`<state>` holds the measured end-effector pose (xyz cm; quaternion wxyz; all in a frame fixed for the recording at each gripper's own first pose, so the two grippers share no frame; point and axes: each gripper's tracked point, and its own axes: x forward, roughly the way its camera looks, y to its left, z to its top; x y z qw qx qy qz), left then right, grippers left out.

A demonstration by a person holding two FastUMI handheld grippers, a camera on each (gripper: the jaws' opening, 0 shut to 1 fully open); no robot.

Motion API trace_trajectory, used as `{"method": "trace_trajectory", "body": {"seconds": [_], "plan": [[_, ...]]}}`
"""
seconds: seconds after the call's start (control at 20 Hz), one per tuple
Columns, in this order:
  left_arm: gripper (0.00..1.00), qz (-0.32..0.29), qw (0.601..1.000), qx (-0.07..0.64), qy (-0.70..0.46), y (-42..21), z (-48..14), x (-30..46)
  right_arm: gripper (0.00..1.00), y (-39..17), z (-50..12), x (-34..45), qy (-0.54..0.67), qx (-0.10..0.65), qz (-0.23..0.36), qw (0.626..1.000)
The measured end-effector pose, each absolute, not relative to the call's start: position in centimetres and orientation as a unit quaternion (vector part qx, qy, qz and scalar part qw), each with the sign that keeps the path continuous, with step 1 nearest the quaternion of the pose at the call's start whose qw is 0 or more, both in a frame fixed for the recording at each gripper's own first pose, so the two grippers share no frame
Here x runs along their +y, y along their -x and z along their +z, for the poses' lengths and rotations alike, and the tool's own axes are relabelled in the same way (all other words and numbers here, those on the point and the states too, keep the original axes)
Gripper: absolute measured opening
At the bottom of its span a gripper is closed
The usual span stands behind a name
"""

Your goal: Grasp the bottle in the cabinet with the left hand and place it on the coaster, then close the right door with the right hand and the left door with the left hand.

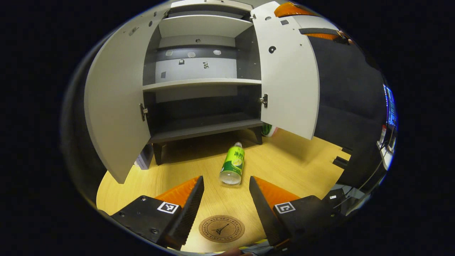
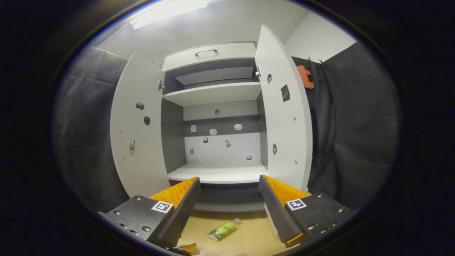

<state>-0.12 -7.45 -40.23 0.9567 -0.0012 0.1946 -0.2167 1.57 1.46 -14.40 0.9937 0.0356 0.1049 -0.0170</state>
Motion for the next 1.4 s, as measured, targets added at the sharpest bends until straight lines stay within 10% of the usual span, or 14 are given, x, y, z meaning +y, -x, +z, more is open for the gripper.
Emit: {"method": "trace_trajectory", "body": {"seconds": [1.4], "plan": [[0.83,-0.275,0.787,0.529,-0.159,-21.3,-50.9,-20.3,1.0,3.4,-14.1,-10.3,-0.036,0.086,-0.183,0.979]]}}
